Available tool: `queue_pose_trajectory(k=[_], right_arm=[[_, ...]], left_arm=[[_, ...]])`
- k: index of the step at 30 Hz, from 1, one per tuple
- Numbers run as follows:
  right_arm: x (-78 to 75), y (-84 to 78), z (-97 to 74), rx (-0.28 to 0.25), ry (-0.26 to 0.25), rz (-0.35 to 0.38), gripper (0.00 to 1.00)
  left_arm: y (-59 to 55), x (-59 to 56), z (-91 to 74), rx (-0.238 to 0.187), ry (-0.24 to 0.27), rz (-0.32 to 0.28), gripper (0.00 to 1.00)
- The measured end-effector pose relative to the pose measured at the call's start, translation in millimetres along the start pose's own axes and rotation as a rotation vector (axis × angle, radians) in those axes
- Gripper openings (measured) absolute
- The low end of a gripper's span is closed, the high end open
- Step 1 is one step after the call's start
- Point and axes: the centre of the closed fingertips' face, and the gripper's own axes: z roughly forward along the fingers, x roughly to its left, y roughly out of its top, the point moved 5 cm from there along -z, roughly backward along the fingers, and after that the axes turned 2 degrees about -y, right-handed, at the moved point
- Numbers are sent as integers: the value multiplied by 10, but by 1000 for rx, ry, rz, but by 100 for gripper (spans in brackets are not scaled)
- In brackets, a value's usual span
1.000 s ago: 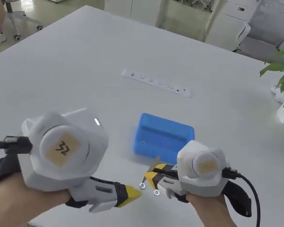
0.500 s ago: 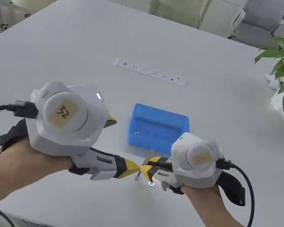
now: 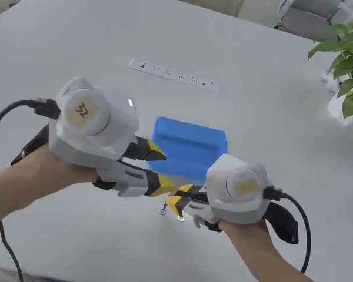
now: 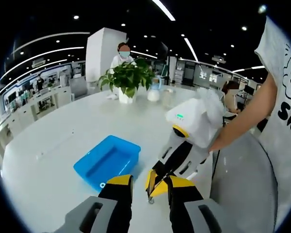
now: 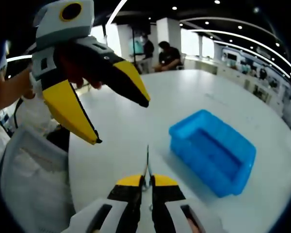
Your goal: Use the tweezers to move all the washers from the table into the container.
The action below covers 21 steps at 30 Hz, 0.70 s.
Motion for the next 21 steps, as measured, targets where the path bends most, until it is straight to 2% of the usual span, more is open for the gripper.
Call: queue_pose_trajectory(k=[4,12,16,17,18,21], right_arm=[[1,2,0,4,9,-22,3],[13,29,20,7,28,-68,3],[24,37,33,7,31,-97,3],[27,42,40,7,32,-109,3],[31,45,40,8,35,-117,3],[37,49,43,9,31,-129,3]], left_arm=[[-28,35,106,30,-48,35,19],[-75,44,224,51,-127,84,12],[-98,40,275,65,-142,107,5],[-114,19,286,71,-163,126,2],[-121,28,293,69,-149,132,1],[-133,25,294,68,-152,130,1]])
